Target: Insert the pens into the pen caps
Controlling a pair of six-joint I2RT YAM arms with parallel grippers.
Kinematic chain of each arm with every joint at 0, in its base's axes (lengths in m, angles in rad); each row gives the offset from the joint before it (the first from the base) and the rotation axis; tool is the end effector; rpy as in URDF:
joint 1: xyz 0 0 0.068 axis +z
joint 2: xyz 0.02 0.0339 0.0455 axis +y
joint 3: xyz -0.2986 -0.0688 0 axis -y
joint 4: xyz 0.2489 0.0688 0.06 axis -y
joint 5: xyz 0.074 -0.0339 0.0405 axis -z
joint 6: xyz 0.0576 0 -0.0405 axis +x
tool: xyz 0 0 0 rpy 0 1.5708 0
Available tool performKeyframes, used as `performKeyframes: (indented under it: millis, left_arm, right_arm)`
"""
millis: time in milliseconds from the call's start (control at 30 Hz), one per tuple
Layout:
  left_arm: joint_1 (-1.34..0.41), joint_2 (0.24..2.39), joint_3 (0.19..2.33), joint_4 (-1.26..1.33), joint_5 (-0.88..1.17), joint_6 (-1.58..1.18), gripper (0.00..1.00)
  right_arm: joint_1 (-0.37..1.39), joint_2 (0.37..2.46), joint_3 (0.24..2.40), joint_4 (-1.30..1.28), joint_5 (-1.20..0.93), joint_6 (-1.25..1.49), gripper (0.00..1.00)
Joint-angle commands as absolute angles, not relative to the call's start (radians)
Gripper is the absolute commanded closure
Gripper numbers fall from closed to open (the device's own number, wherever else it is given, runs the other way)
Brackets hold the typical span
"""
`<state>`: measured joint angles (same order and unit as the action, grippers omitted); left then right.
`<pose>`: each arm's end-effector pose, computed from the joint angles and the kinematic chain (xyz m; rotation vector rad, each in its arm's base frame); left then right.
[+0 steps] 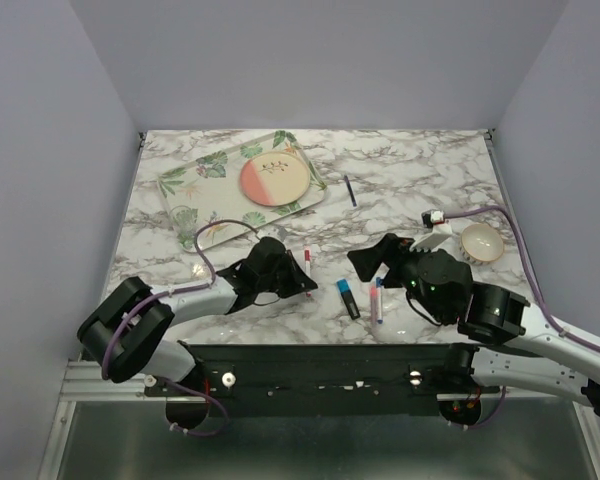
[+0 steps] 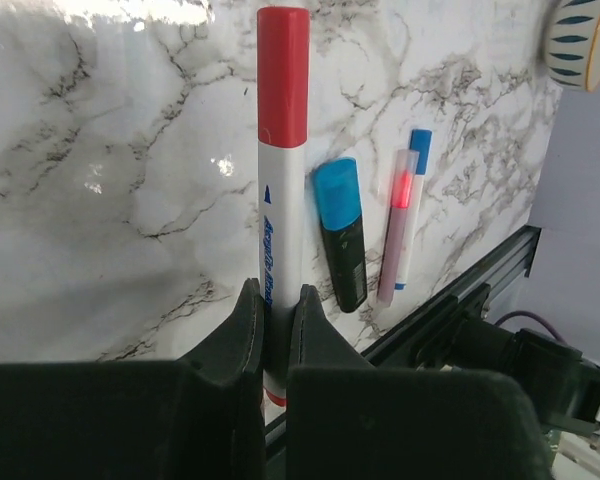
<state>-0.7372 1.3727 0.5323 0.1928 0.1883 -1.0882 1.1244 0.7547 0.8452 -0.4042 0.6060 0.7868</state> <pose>0.1972 -0.1936 0.1821 -0.3190 2.4678 -1.1218 0.0988 0.1305 0.3629 0.1036 1.8945 0.7645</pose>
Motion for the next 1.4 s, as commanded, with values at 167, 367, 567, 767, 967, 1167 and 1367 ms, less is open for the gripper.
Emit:
performKeyframes:
  millis: [167, 367, 567, 767, 967, 1167, 1367]
  left_arm:
    - [-0.861, 1.555, 0.571, 0.222, 0.144, -1.244, 0.82]
    - [-0.902, 1.546, 0.598, 0.175, 0.138, -1.256, 0.62]
    - [-0.913, 1.445, 0.635, 0.081, 0.089, -1.243, 0.49]
    - [-0.914, 1.300, 0.635, -0.032, -0.060, -1.157, 0.47]
    - [-0.913, 1.059, 0.632, -0.139, -0.271, -0.956, 0.31]
    - [-0.907, 0.917, 0.722, -0.276, -0.382, -0.726, 0.02]
    - [-0.902, 0.838, 0.773, -0.344, -0.468, -0.578, 0.01]
  right_arm:
    - [1.126, 0.732, 0.842, -0.456, 0.689, 0.825, 0.07]
    - [1.121, 0.776, 0.873, -0.489, 0.738, 0.758, 0.02]
    - [1.078, 0.839, 0.942, -0.514, 0.730, 0.678, 0.03]
    - [0.843, 0.946, 0.966, -0.413, 0.462, 0.554, 0.09]
    - [0.666, 1.252, 1.107, -0.383, 0.307, 0.376, 0.17]
    - [0.583, 1.556, 1.261, -0.337, 0.288, 0.285, 0.23]
    - [0.528, 1.908, 1.572, -0.443, 0.322, 0.267, 0.31]
